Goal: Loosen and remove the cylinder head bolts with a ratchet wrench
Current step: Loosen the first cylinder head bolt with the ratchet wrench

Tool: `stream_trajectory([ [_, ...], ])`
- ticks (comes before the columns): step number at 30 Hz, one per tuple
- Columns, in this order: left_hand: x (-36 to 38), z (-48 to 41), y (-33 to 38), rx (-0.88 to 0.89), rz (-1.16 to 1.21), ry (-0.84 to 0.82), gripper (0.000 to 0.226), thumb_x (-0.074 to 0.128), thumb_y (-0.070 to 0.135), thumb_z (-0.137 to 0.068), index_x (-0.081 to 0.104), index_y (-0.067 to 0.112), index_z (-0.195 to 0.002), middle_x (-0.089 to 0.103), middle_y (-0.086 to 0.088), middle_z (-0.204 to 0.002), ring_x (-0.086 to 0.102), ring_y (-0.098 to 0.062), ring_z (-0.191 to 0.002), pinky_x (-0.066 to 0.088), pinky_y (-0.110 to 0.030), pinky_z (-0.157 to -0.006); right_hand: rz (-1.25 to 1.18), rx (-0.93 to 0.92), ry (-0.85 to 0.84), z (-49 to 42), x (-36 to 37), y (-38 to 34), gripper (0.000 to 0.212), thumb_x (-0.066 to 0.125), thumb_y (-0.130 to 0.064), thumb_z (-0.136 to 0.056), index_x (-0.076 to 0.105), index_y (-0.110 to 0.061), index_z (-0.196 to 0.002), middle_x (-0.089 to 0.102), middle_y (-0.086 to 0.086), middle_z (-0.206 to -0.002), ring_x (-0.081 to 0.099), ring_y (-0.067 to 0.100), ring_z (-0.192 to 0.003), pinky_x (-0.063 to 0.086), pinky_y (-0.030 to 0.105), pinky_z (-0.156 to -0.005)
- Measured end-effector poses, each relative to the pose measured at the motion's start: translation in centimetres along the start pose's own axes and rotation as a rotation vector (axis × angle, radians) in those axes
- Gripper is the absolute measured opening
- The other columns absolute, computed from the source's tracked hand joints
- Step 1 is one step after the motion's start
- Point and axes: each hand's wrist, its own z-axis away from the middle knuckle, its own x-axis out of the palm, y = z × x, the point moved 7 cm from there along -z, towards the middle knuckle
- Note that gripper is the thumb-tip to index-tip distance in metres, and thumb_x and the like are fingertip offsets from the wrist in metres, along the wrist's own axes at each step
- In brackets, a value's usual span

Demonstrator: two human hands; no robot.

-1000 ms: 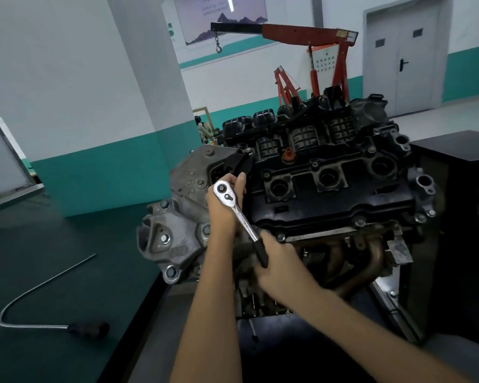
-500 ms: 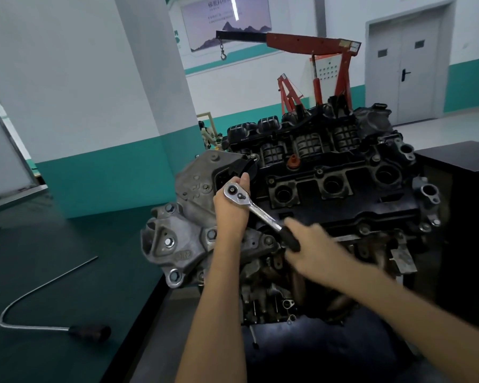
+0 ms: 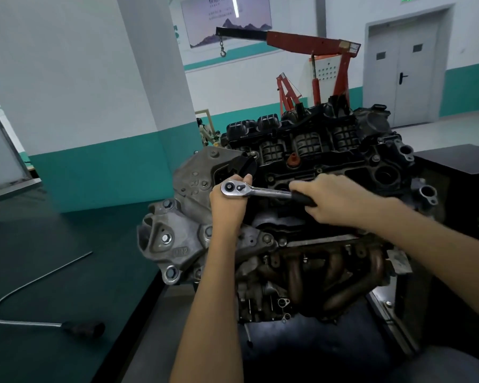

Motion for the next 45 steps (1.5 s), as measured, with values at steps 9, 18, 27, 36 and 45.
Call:
stream_trajectory([
  [9, -0.3, 0.0, 0.4, 0.012, -0.084, 0.097, 0.048, 0.058, 0.025, -0.096, 0.042, 0.005, -0.056, 0.038, -0.005, -0.053, 0.033, -0.015, -0.055, 0.028, -0.030, -0.055, -0.511, 0.246, 0.098, 4.4, 5.7, -5.5, 0.026, 0.057, -0.018, -0.079, 0.038, -0.028, -0.093, 0.051, -0.001, -0.068, 0.059, 0.031, -0.069, 0.041, 0.031, -0.056],
  [18, -0.4, 0.3, 0.8, 0.043, -0.100, 0.050, 0.044, 0.060, 0.026, -0.094, 0.052, -0.010, -0.070, 0.046, -0.013, -0.061, 0.038, -0.018, -0.059, 0.032, -0.028, -0.056, -0.737, 0.253, 0.088, 4.3, 7.8, -7.8, 0.024, 0.054, -0.011, -0.078, 0.047, -0.021, -0.098, 0.059, 0.007, -0.073, 0.060, 0.031, -0.067, 0.051, 0.037, -0.061],
  [27, -0.3, 0.3, 0.4, 0.005, -0.024, 0.048, 0.045, 0.060, 0.024, -0.095, 0.041, 0.011, -0.056, 0.035, 0.003, -0.051, 0.032, -0.012, -0.054, 0.030, -0.029, -0.056, 0.083, -0.035, 0.087, -1.0, -0.6, 0.1, 0.031, 0.057, -0.021, -0.083, 0.051, -0.030, -0.113, 0.040, -0.011, -0.065, 0.053, 0.021, -0.065, 0.029, 0.026, -0.056],
  [36, -0.5, 0.4, 0.9, 0.086, -0.126, 0.105, 0.046, 0.057, 0.026, -0.096, 0.053, -0.011, -0.069, 0.050, -0.013, -0.059, 0.040, -0.013, -0.056, 0.032, -0.017, -0.052, -0.847, 0.382, 0.185, 4.5, 9.5, -10.8, 0.024, 0.054, -0.016, -0.082, 0.045, -0.021, -0.104, 0.064, 0.008, -0.079, 0.063, 0.031, -0.074, 0.053, 0.040, -0.065],
  [45, 0.3, 0.5, 0.2, 0.015, 0.047, -0.034, 0.041, 0.061, 0.023, -0.094, 0.043, 0.004, -0.064, 0.037, 0.003, -0.055, 0.032, -0.006, -0.052, 0.030, -0.017, -0.050, -0.156, 0.106, -0.017, 1.8, 2.4, -0.7, 0.029, 0.057, -0.020, -0.082, 0.047, -0.031, -0.108, 0.042, -0.005, -0.070, 0.060, 0.029, -0.077, 0.036, 0.029, -0.059],
])
